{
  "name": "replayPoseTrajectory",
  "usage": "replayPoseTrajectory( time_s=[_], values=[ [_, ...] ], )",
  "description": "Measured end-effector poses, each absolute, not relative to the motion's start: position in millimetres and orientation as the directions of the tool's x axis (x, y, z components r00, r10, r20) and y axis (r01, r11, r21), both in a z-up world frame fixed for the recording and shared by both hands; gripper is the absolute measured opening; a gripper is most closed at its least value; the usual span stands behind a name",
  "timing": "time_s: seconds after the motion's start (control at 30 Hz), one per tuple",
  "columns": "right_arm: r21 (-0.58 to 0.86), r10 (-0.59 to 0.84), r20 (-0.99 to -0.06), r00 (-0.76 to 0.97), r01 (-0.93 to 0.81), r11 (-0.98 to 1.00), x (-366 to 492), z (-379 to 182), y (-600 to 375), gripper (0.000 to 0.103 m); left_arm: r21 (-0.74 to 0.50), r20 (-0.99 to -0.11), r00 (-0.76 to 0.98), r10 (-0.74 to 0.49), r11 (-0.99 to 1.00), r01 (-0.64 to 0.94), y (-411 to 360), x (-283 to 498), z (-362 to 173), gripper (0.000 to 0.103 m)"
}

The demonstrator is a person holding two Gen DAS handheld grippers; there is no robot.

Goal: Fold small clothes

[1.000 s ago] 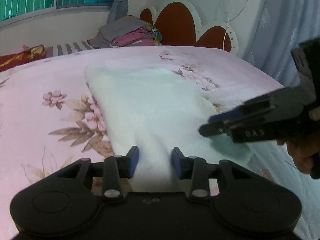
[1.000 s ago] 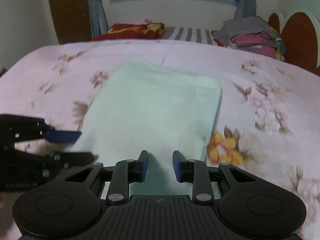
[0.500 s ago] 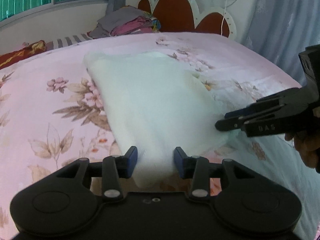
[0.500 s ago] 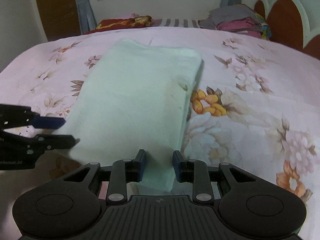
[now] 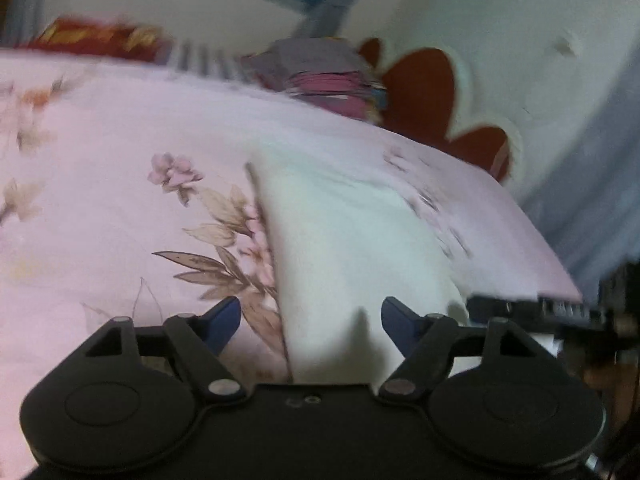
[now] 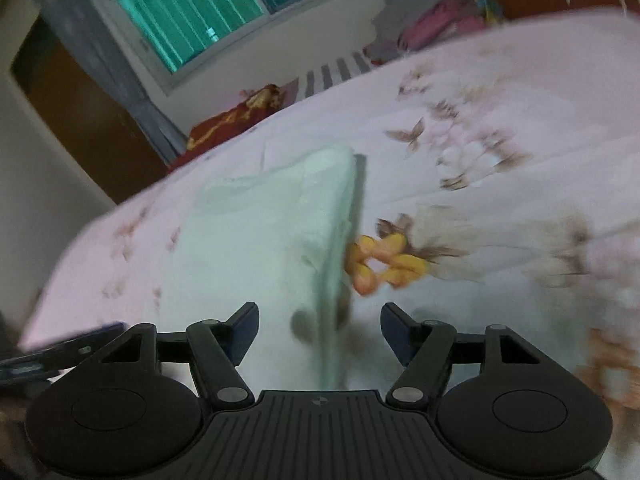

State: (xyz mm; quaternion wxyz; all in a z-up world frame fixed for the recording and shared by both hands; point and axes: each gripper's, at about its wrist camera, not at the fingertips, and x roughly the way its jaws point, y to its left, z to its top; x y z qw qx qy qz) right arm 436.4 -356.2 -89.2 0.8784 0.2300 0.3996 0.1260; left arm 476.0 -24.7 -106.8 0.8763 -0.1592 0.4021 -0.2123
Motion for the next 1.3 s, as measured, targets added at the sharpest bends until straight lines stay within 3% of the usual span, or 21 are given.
replayPoseTrajectory(
  time_s=[0.17, 0.23, 0.3, 0.37, 0.47, 0.53, 0.77, 1.07, 1.17, 1.3],
  values=[
    [0.533, 0.417, -0.637, 0.649, -0.021, 0.846, 471, -96, -354, 0.067, -0.511, -0.656, 0.577, -0.487, 0.849, 0.137, -31, 500, -125, 0.075],
    [0.53, 0.426, -0.645, 0.634, -0.03, 0.848, 480, -102, -353, 0.067, -0.477, -0.675, 0.575, -0.463, 0.868, 0.139, -38, 499, -128, 0.077],
    [0.472, 0.404, -0.686, 0.605, -0.052, 0.88, 486, -112, -353, 0.047, -0.403, -0.697, 0.583, -0.419, 0.9, 0.166, -47, 498, -127, 0.078],
    [0.516, 0.435, -0.669, 0.603, -0.045, 0.855, 488, -117, -365, 0.046, -0.335, -0.717, 0.593, -0.366, 0.927, 0.167, -56, 495, -121, 0.082],
    [0.467, 0.4, -0.683, 0.611, -0.056, 0.883, 486, -106, -362, 0.046, -0.313, -0.716, 0.603, -0.352, 0.934, 0.174, -55, 491, -114, 0.077],
    [0.512, 0.425, -0.668, 0.611, -0.038, 0.858, 484, -103, -368, 0.047, -0.351, -0.703, 0.6, -0.382, 0.92, 0.175, -50, 492, -113, 0.073],
    [0.697, 0.586, -0.607, 0.536, 0.004, 0.718, 510, -125, -387, 0.047, -0.596, -0.652, 0.528, -0.545, 0.798, 0.088, -33, 508, -130, 0.057],
    [0.767, 0.654, -0.553, 0.517, 0.008, 0.642, 528, -133, -406, 0.047, -0.628, -0.652, 0.498, -0.571, 0.775, 0.066, -32, 523, -138, 0.057],
    [0.762, 0.653, -0.555, 0.515, 0.0, 0.647, 530, -132, -407, 0.059, -0.635, -0.65, 0.498, -0.574, 0.77, 0.059, -33, 523, -138, 0.057],
    [0.779, 0.687, -0.544, 0.482, -0.015, 0.627, 530, -134, -401, 0.062, -0.638, -0.649, 0.498, -0.575, 0.768, 0.055, -34, 523, -139, 0.057]
  ],
)
